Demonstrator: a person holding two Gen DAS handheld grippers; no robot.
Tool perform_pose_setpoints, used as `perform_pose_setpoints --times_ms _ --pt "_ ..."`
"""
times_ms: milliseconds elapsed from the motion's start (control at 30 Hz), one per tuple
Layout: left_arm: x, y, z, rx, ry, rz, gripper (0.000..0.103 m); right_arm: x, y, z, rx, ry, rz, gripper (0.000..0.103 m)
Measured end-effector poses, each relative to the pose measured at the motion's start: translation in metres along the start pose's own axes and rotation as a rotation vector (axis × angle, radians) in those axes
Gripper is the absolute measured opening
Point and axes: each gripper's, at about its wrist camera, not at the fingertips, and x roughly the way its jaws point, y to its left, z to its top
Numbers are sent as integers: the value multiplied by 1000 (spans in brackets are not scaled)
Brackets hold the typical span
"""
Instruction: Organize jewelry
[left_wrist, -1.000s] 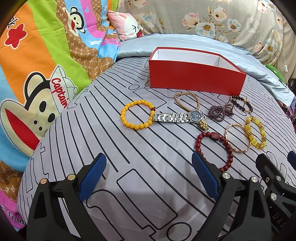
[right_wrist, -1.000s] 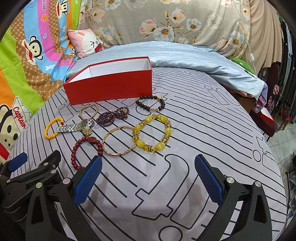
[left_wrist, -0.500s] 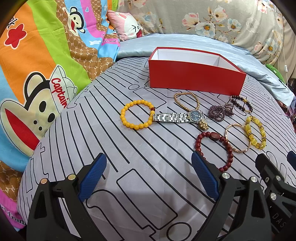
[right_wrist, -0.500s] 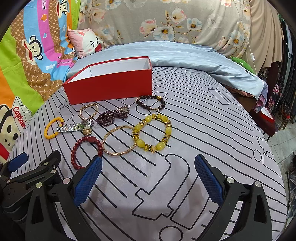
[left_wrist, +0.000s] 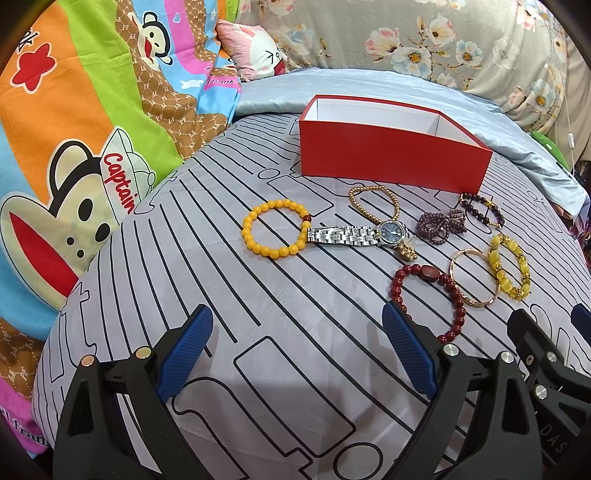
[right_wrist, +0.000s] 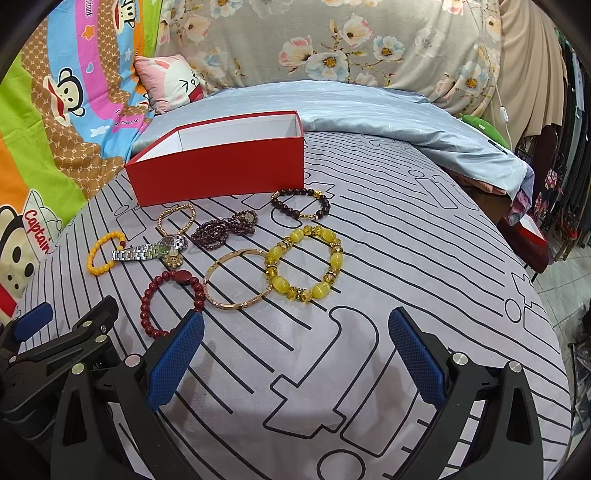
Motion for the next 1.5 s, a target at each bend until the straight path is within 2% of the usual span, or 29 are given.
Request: perform_pose_setpoints --times_ms 1067,1167,1333,1500 --pt "-1 2 0 -9 -2 -15 89 1 -2 1 1 4 2 96" --pt "-2 13 0 -51 -7 -44 89 1 -5 0 15 9 2 96" --pt "-3 41 5 -66 -25 -29 89 3 -15 -1 36 27 10 96" --pt "13 71 29 -93 -18 -9 89 5 -14 0 26 38 9 96"
